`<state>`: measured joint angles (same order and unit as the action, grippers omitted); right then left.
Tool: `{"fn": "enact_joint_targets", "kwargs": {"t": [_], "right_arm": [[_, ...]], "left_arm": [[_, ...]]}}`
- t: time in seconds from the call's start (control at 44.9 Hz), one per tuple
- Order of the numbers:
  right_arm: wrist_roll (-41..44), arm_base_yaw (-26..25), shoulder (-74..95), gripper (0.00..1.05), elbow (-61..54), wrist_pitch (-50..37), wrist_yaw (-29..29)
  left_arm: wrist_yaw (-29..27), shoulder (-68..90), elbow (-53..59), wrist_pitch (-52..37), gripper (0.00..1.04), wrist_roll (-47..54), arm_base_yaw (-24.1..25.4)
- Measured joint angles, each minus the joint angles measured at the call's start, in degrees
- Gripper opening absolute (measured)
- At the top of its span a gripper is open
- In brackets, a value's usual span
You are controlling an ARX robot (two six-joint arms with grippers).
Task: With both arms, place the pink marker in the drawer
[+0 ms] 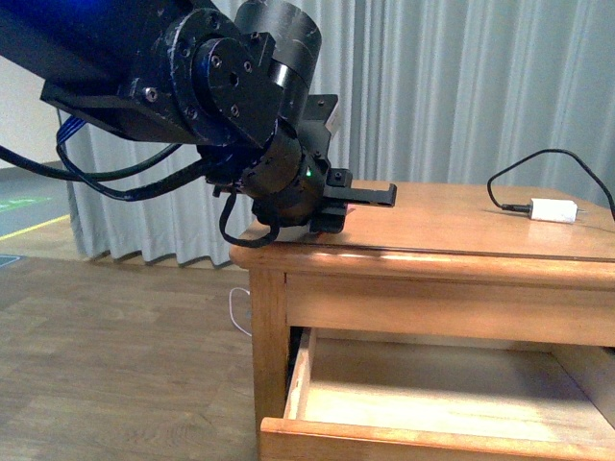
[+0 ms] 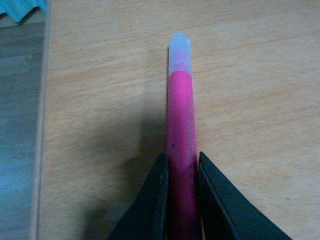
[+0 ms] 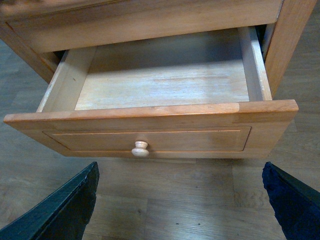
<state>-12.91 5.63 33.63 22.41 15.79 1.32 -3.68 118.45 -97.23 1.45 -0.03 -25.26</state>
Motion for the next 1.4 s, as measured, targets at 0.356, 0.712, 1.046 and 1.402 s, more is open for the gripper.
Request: {"fn": "enact_joint_targets", "kwargs": {"t": [0.356,0.712,1.046,1.402], "right_arm": [[0.02,0.0,0.0,0.96,0.0,0.0,0.0],[0.0,0.0,0.02,0.96,0.0,0.0,-0.02],[0.0,0.0,0.0,0.96,0.0,0.0,0.0],[0.0,0.0,0.0,0.96,0.0,0.0,0.0]], "left_arm": [[29.57,-20.61,20.98,-9.88,0.15,14.29,-0.42],[33.57,-23.32,31.5,-10.12,0.15,21.77,-0.52],[27.19,-15.82,32.72,-15.06,0.15,23.96,-2.84],[21.2,-7.87,31.95,-18.27,0.15,23.76,-4.92]]}}
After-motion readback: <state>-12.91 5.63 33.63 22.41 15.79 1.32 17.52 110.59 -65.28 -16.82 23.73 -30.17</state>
